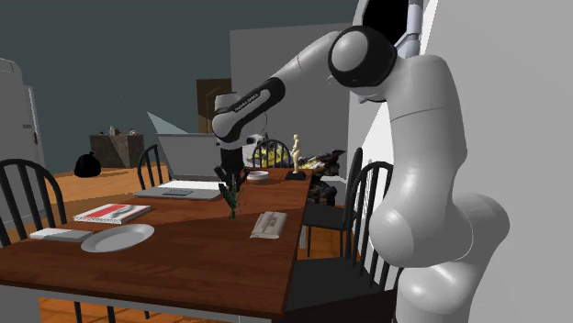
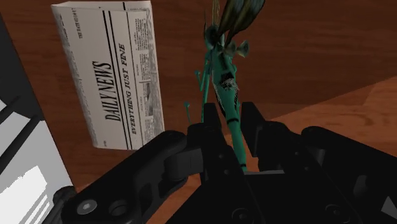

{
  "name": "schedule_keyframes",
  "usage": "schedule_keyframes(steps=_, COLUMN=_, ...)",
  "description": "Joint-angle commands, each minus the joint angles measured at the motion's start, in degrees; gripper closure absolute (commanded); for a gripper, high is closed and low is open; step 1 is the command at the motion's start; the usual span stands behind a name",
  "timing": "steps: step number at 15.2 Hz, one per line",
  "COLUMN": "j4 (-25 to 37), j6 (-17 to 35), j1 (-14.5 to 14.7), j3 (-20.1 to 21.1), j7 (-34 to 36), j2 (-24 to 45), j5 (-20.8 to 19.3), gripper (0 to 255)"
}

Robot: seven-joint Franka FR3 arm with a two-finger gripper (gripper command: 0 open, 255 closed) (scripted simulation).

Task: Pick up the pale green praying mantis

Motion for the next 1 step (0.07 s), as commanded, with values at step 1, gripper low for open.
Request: schedule_keyframes(steps=1, j4=0.3, j6=-0.4, j1=0.0, j3=0.1, j7=-0.2, j2=-0.2, j5=0.2, gripper=255)
